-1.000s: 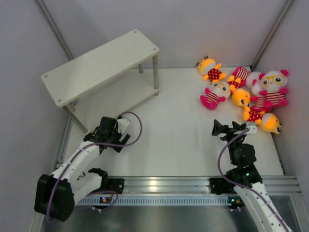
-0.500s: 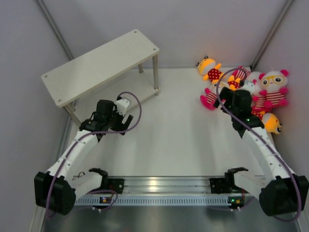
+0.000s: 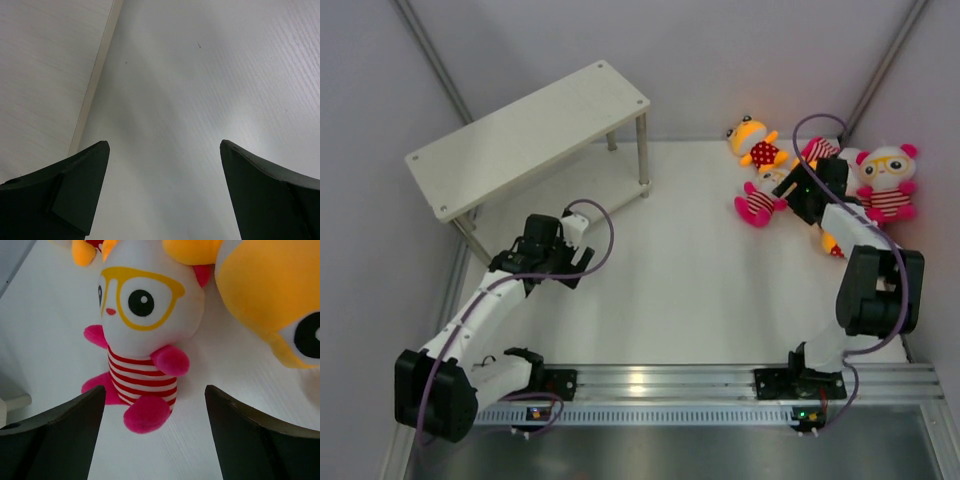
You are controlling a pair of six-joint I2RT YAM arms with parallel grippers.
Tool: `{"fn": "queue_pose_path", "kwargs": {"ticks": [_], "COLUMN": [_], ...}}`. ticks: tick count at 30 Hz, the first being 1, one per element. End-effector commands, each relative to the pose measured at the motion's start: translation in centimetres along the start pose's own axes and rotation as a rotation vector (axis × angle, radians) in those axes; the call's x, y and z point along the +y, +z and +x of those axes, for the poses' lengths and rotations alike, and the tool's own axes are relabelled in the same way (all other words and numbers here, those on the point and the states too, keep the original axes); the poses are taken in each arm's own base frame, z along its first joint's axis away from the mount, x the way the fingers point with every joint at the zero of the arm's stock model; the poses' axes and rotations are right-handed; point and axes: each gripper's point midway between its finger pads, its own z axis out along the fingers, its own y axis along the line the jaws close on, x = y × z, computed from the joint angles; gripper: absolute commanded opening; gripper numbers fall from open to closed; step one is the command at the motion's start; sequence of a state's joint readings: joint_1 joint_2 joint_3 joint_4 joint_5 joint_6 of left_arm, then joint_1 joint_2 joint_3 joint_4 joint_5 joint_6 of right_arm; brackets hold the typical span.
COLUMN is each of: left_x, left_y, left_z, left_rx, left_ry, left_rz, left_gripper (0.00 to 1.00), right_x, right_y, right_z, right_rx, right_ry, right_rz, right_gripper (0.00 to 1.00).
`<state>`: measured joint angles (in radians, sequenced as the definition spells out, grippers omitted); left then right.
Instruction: Place and organize the stuffed toys onto the shelf
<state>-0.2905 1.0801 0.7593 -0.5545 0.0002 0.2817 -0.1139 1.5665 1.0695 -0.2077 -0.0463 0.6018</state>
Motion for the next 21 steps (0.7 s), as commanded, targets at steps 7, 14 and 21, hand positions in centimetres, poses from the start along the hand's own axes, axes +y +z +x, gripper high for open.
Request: {"fn": "queue_pose_path", "kwargs": {"ticks": [7,14,21], "left_x": [0.2,0.4,-2.6], "left_y": [0.2,-0.2,-4.1], "left_z": [0.7,0.2,-4.3], "left_rx": [0.026,0.025,-0.059], "left_ry": [-0.001,0.009,0.013], "left_rz": [-0.015,-0.018,0.206], "left_gripper": [0.99,0.99,0.99], "right_x": [4.2,5.4,12.6], "right_y": [7.4,6.5,-6.8], "right_z": [2.7,3.4,0.6], "right_rx": [0.149,0.111,-0.188], "right_ry": [0.103,0.044,-0.497], "right_rz": [-0.141,-0.171,-0.483], "right_gripper": [0.8,0.06,0.0]}}
